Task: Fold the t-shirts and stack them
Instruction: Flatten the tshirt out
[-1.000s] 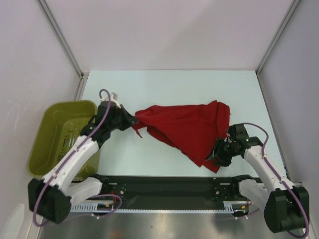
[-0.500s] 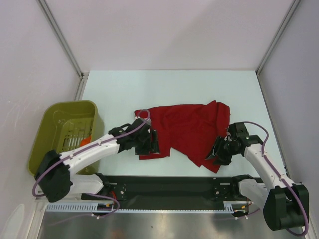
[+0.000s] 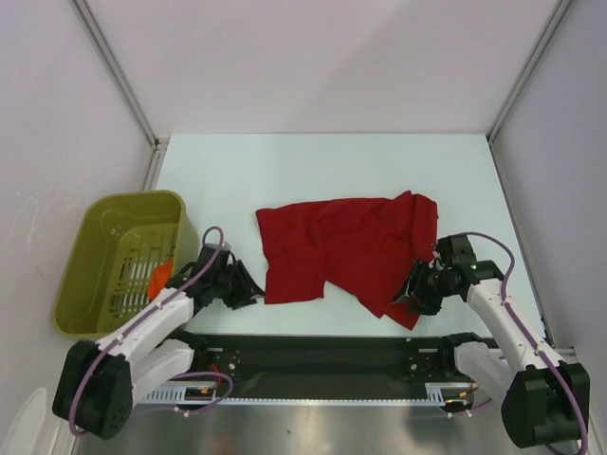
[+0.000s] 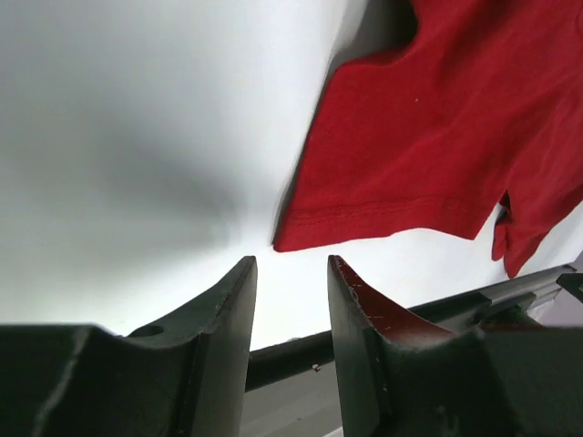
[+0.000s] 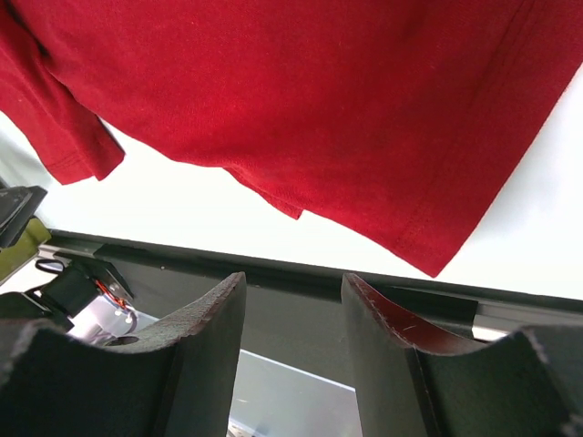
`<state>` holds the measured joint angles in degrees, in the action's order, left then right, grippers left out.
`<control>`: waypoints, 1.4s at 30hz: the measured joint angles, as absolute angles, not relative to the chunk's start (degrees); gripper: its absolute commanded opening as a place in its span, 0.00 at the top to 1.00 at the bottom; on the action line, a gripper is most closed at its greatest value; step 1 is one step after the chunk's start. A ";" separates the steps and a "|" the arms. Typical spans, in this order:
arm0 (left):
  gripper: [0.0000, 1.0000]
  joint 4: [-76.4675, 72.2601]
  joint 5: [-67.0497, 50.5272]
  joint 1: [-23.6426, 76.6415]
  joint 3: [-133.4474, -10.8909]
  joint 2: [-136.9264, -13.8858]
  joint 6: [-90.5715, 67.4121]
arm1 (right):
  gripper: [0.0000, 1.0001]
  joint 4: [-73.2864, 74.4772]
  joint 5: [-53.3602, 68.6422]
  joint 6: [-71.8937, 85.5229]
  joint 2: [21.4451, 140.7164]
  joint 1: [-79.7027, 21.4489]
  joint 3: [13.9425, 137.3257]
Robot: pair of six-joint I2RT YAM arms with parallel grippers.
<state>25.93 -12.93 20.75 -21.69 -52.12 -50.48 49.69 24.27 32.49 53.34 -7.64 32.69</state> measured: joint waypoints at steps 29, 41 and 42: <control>0.99 21.41 -10.63 25.02 -26.83 -69.58 -54.63 | 0.48 54.11 9.96 40.93 52.75 -7.64 32.69; 1.00 26.48 -5.93 25.28 -32.82 -66.39 -49.82 | 0.65 55.59 5.98 49.06 51.07 -7.84 30.94; 1.00 26.87 -5.61 25.28 -33.69 -65.47 -49.39 | 0.65 55.57 5.98 49.56 50.81 -8.10 30.39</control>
